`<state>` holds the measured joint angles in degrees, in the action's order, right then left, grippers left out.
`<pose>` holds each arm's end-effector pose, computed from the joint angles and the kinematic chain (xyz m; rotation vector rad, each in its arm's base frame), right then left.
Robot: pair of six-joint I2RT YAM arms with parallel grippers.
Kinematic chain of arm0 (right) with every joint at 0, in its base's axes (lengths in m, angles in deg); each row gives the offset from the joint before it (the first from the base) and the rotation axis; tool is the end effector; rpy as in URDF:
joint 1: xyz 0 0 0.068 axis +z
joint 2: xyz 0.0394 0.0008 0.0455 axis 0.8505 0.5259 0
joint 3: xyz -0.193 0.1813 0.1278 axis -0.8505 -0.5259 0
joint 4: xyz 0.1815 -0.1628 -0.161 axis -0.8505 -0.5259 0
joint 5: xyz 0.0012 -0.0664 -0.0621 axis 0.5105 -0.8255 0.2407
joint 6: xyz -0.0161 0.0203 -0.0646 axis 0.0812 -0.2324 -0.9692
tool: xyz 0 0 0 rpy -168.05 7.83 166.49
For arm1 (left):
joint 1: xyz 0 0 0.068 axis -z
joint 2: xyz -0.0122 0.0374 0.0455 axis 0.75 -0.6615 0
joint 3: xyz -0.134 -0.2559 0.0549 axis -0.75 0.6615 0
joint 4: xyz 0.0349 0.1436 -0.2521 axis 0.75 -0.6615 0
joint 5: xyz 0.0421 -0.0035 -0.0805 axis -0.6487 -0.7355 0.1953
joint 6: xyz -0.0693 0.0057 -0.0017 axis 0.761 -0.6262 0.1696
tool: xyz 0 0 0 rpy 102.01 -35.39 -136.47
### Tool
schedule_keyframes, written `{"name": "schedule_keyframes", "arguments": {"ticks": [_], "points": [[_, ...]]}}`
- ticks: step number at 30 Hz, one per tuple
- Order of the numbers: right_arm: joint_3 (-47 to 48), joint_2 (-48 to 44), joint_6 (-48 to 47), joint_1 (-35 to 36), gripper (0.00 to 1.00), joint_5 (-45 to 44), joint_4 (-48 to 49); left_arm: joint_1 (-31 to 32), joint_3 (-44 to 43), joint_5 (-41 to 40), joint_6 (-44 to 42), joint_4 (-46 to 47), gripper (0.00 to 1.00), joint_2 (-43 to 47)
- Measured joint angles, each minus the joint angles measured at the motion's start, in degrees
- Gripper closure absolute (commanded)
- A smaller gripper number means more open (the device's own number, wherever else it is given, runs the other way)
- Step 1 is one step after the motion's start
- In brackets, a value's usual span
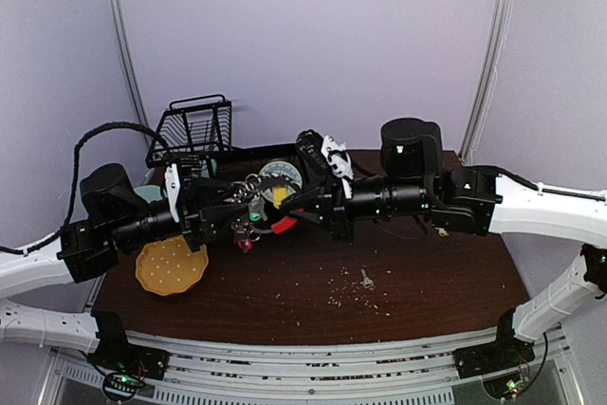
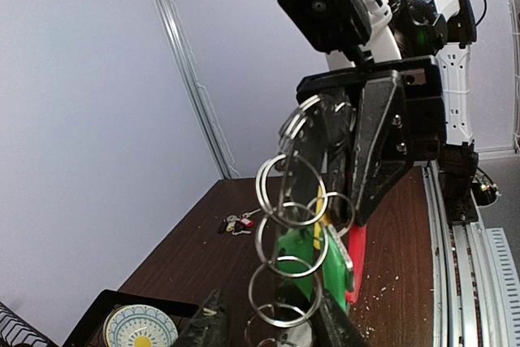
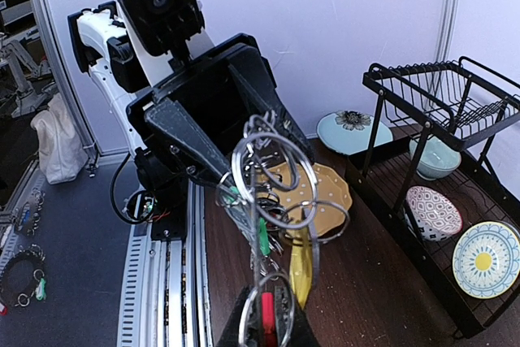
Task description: Put the keys on the keyring
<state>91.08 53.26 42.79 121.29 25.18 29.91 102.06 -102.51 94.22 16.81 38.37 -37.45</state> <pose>0.1526 0.3466 0.3927 -1.2277 1.3701 1.1063 0.1336 -0.2036 0.3449 0.9797 1.2552 -0.8182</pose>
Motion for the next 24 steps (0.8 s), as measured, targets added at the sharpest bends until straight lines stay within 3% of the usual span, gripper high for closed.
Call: {"name": "schedule_keyframes", "arguments": {"ticks": [7, 13, 24], "points": [[0.24, 0.24, -0.02, 0.00, 1.00, 0.00, 0.00, 0.00, -0.11, 0.85, -0.39, 0.02, 0.66, 0.13], [0.24, 0.59, -0.02, 0.02, 1.00, 0.00, 0.00, 0.00, -0.11, 4.26, -0.15, 0.52, 0.80, 1.27], [0.22, 0.57, -0.22, 0.24, 1.00, -0.04, -0.02, 0.00, -0.11, 4.66, 0.13, 0.61, 0.89, 2.16]]}}
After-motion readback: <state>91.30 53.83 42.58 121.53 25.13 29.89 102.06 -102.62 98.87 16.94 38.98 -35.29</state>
